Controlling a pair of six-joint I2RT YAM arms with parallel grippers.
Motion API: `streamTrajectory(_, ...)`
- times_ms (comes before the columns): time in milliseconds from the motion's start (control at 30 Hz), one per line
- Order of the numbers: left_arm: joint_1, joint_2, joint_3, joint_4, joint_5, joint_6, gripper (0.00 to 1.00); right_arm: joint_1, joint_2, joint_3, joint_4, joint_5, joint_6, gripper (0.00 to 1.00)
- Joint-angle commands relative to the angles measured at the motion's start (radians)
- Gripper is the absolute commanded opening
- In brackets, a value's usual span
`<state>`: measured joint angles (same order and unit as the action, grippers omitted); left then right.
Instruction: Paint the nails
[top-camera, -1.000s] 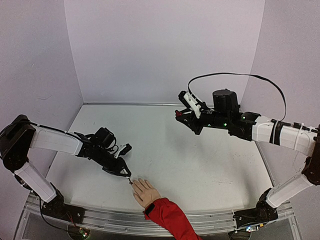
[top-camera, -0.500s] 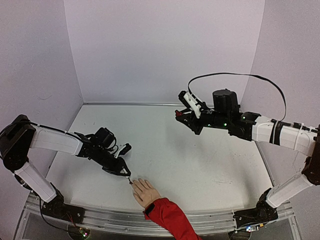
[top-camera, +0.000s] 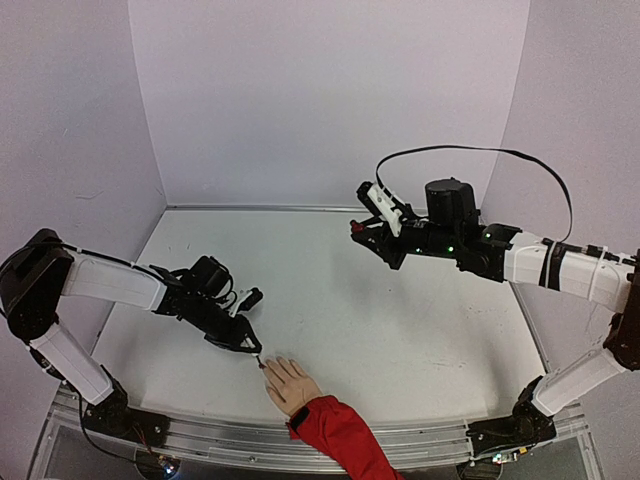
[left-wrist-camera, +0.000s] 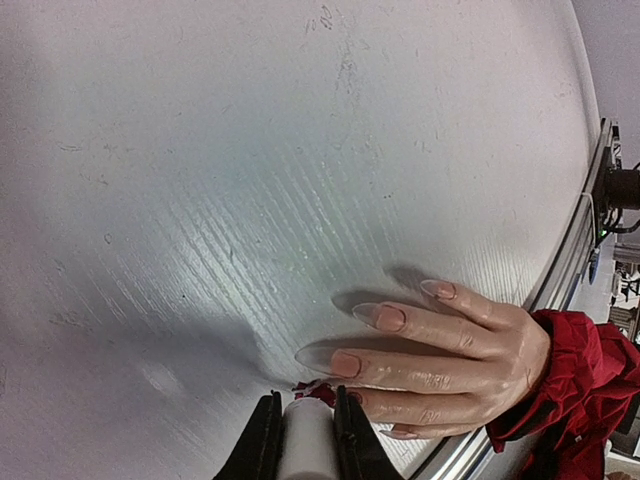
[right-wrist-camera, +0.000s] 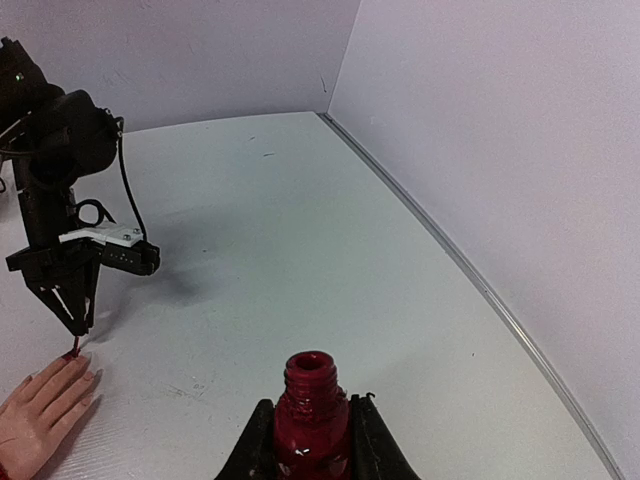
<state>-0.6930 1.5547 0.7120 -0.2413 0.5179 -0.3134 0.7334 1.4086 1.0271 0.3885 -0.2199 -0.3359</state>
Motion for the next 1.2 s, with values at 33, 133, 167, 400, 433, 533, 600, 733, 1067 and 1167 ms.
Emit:
streamTrajectory(33,-0.003,0.002,0.003,0.037,-0.015,0.004,0.0,-0.006,0.009,0.028,0.039,-0.01,0.014,0.0)
streamTrajectory(133,-0.003,0.002,0.004,0.037,-0.02,0.004,0.0,-0.006,0.009,0.028,0.038,-0.01,0.014,0.0)
streamTrajectory(167,-0.003,0.002,0.004,0.037,-0.021,0.003,0.0,-0.006,0.008,0.028,0.038,-0.01,0.013,0.0)
streamTrajectory(400,-0.003,0.001,0.009,0.037,-0.028,0.005,0.0,-0.006,0.009,0.03,0.038,-0.009,0.014,0.0)
streamTrajectory(433,-0.004,-0.001,0.009,0.037,-0.03,0.005,0.0,-0.005,0.009,0.029,0.038,-0.009,0.014,0.0)
streamTrajectory(533,-0.003,-0.01,0.008,0.036,-0.032,0.004,0.0,-0.006,0.01,0.028,0.038,-0.008,0.014,0.0)
streamTrajectory(600,-0.003,-0.021,0.007,0.034,-0.034,0.002,0.0,-0.006,0.012,0.028,0.038,-0.009,0.015,0.0)
streamTrajectory(733,-0.003,-0.042,0.009,0.022,-0.041,0.0,0.0,-0.007,0.016,0.028,0.038,-0.01,0.015,0.0)
streamTrajectory(1067,-0.004,-0.116,-0.005,-0.007,-0.056,-0.016,0.0,-0.008,0.018,0.028,0.039,-0.015,0.015,0.0)
streamTrajectory(1167,-0.003,-0.12,-0.008,-0.014,-0.055,-0.014,0.0,-0.007,0.017,0.03,0.039,-0.016,0.015,0.0)
